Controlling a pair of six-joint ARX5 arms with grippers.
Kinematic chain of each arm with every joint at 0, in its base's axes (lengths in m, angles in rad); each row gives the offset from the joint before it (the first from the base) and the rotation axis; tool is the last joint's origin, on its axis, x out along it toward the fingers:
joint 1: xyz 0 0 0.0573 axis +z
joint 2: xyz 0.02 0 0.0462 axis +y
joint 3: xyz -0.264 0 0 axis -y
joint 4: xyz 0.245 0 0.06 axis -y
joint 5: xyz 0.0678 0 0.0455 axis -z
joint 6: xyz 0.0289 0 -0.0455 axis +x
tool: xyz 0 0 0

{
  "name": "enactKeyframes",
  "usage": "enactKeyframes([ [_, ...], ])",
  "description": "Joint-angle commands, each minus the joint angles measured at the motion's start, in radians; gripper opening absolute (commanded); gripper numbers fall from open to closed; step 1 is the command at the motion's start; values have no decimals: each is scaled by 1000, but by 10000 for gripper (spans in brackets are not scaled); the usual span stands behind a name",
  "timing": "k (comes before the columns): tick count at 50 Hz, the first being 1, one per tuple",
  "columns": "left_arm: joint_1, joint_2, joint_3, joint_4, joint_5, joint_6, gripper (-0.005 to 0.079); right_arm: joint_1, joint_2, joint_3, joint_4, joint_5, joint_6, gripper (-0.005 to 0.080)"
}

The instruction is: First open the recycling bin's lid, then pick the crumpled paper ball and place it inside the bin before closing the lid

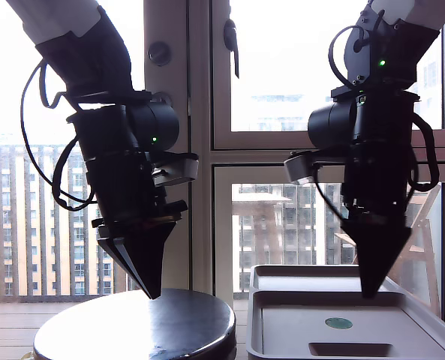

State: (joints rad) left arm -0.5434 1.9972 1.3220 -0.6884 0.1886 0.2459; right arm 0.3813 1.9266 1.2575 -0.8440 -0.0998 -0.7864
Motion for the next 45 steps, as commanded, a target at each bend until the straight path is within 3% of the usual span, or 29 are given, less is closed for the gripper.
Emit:
enactKeyframes([
  [1,0,-37,-5,1,2,-3,-19,5,-15,9,24,-6,94,-13],
  [19,25,-72,-5,-1,13,-34,-19,2,-20,15,76,-5,488,-13],
  [31,68,-135,-5,145,-15,-75,-19,-5,-57,15,261,63,617,-13],
  [45,158,-179,-5,244,-34,-97,-19,-5,-126,14,410,169,660,-13],
])
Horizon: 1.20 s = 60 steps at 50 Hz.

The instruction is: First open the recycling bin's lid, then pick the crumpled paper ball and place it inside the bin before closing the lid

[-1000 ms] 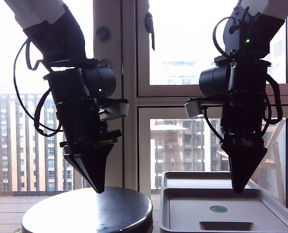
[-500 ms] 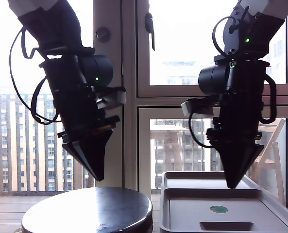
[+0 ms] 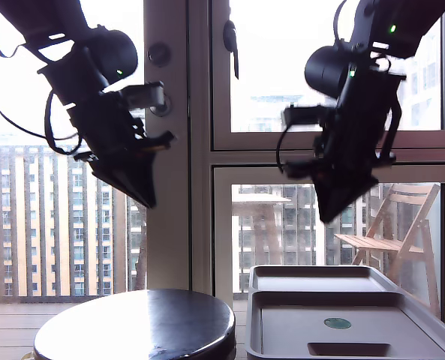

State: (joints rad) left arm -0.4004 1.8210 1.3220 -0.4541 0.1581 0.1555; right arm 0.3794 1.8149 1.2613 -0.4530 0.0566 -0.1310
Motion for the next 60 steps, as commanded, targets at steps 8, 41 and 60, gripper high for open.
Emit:
enactKeyframes([
  [8,70,-29,-5,37,-7,-19,-19,-15,-74,6,45,62,20,-13],
  [41,258,-339,-277,202,16,-77,-19,-309,-504,-405,281,-26,27,-13],
  [60,269,-698,-672,435,-11,-164,-19,-323,-822,-717,551,-27,62,-13],
])
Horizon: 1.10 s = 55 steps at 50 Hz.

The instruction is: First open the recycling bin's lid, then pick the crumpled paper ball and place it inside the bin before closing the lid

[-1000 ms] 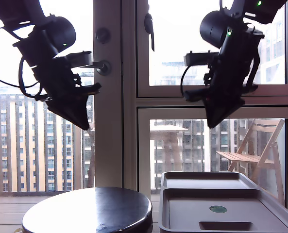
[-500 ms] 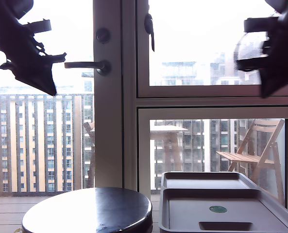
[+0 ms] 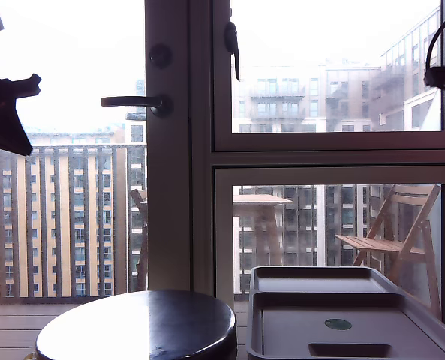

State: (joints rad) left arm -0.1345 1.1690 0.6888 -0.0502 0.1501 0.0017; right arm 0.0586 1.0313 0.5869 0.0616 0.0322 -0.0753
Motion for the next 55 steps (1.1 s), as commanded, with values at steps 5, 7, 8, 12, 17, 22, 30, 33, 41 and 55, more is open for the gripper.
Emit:
enactKeyframes([
  [5,3,-136,-112,76,-28,-23,-19,-4,-116,-110,101,7,-10,-13],
  [7,3,-172,-141,92,-35,-29,-19,-7,-146,-146,142,2,-9,-13],
  [8,3,-188,-153,100,-39,-30,-19,-7,-159,-162,158,3,-9,-13],
  [12,3,-248,-202,134,-47,-34,-19,-10,-219,-222,198,4,-11,-13],
  [17,3,-316,-258,180,-70,-34,-19,-11,-294,-298,243,0,-15,-13],
  [22,3,-377,-312,210,-79,-37,-19,-11,-365,-364,272,0,-16,-13],
  [30,3,-471,-394,243,-84,-36,-19,-11,-481,-457,278,-6,-21,-13],
  [33,3,-504,-423,264,-84,-37,-19,-11,-526,-484,276,-7,-21,-13],
  [41,3,-595,-476,261,-85,-37,-19,-11,-633,-521,220,-8,-11,-13],
  [55,0,-800,-500,167,-87,-56,-19,-6,-829,-521,103,-34,-3,-13],
])
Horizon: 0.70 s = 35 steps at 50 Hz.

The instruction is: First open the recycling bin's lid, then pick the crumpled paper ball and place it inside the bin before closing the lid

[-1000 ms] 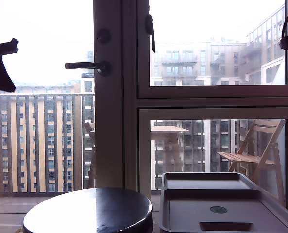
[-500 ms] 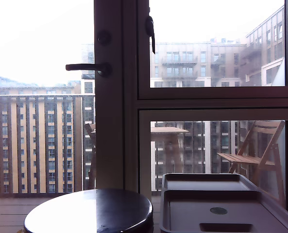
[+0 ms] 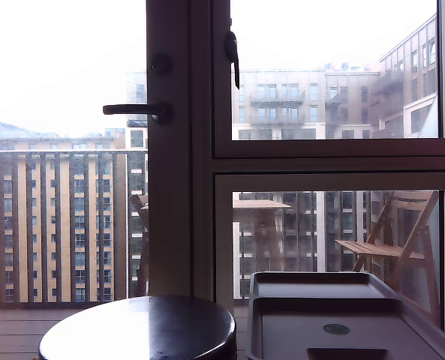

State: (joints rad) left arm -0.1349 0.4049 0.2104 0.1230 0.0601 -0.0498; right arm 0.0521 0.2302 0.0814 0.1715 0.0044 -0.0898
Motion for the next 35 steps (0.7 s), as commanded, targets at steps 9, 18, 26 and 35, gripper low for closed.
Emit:
enactKeyframes([
  [9,1,-180,-21,-86,5,-48,-19,1,-138,-15,-87,-18,123,-13],
  [18,1,-253,-21,-157,10,-65,-19,0,-146,-15,-189,-19,119,-13],
  [26,1,-262,-21,-227,10,-65,-19,0,-146,-15,-320,-19,119,-13],
  [35,1,-262,-21,-331,10,-65,-19,0,-146,-15,-464,-19,119,-13],
])
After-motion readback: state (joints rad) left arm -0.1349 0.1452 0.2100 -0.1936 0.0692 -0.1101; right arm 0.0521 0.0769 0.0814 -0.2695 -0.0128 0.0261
